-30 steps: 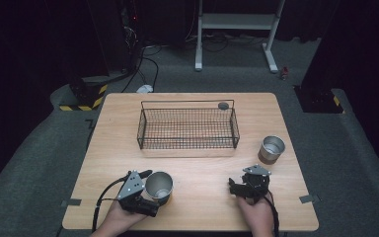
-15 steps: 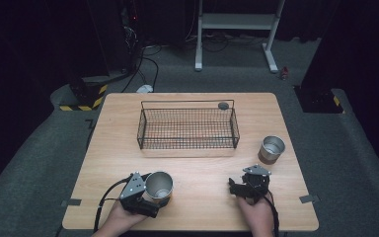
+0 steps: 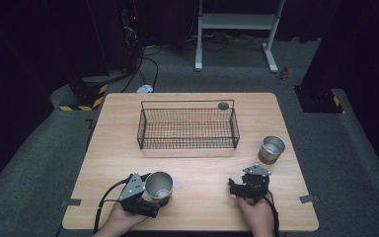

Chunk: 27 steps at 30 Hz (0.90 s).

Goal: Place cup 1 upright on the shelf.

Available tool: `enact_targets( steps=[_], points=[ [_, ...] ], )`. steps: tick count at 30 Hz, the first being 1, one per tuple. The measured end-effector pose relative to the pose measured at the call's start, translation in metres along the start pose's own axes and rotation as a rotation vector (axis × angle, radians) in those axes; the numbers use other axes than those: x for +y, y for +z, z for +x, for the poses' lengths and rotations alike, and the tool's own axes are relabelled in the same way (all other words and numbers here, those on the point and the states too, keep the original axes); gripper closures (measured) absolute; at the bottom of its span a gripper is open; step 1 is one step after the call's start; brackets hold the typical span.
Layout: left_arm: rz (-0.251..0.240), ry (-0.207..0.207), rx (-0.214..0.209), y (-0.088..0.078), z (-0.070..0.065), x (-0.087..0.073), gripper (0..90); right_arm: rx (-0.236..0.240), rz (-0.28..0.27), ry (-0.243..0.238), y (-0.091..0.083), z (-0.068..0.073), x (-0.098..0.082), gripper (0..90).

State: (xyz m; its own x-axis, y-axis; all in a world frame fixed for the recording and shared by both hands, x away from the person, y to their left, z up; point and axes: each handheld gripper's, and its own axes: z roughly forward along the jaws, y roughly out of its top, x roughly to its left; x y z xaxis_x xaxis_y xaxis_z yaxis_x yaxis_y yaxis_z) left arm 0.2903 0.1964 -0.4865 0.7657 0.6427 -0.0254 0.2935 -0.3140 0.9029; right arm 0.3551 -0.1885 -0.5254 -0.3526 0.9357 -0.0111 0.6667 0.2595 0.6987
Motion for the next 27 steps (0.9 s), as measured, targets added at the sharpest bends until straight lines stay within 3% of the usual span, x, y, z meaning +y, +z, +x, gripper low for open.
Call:
enact_targets(
  steps=[5, 11, 27],
  points=[
    [-0.019, 0.007, -0.026, -0.003, 0.002, -0.002, 12.8, 0.0, 0.001, 0.002, 0.0, 0.0, 0.0, 8.8],
    [-0.021, -0.01, -0.035, -0.005, 0.005, -0.001, 13.6, 0.0, 0.0, 0.0, 0.0, 0.0, 0.0, 8.8],
    [-0.075, -0.044, 0.017, -0.02, 0.018, 0.003, 13.7, 0.001, 0.001, 0.002, 0.0, 0.0, 0.0, 8.8]
  ],
)
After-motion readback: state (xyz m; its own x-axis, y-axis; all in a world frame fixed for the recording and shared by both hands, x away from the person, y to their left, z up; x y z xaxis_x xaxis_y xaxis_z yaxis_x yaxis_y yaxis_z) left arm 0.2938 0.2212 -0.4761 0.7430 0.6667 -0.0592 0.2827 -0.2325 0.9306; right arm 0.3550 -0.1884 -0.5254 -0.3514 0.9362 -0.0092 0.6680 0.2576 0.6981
